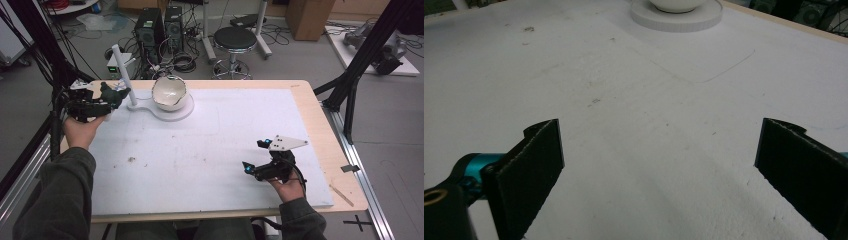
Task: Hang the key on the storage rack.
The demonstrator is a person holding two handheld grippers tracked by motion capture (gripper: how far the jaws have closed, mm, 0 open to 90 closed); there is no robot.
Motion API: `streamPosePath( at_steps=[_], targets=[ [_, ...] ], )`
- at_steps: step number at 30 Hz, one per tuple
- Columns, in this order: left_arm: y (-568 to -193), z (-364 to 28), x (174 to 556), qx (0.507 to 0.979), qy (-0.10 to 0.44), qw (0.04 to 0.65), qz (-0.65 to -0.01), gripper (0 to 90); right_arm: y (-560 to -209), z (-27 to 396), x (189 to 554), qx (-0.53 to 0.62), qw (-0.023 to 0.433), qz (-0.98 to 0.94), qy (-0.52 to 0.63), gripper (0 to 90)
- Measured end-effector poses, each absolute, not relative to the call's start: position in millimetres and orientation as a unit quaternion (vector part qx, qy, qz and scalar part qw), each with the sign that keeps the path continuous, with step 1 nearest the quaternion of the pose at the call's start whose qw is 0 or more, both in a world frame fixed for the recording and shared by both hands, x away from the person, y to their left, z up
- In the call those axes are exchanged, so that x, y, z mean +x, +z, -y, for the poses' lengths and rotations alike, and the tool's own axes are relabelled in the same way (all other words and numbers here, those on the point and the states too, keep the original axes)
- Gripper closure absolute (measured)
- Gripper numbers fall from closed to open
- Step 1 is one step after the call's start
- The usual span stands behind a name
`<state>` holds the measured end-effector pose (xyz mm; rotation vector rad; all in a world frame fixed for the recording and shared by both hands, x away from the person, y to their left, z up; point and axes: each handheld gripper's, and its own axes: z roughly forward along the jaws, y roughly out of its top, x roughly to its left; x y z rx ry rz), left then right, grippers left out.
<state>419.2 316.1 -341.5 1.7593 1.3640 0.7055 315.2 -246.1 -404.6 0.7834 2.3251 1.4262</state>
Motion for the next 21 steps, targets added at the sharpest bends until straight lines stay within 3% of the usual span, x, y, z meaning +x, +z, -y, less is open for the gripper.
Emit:
streamPosePath(
  at_steps=[21],
  targets=[
    [-341.7,-313.3,418.0,0.697,0.280,0.391,-0.533,38.4,-404.0,247.0,315.1,0.271,0.154,-0.809,0.499,4.5]
  ],
)
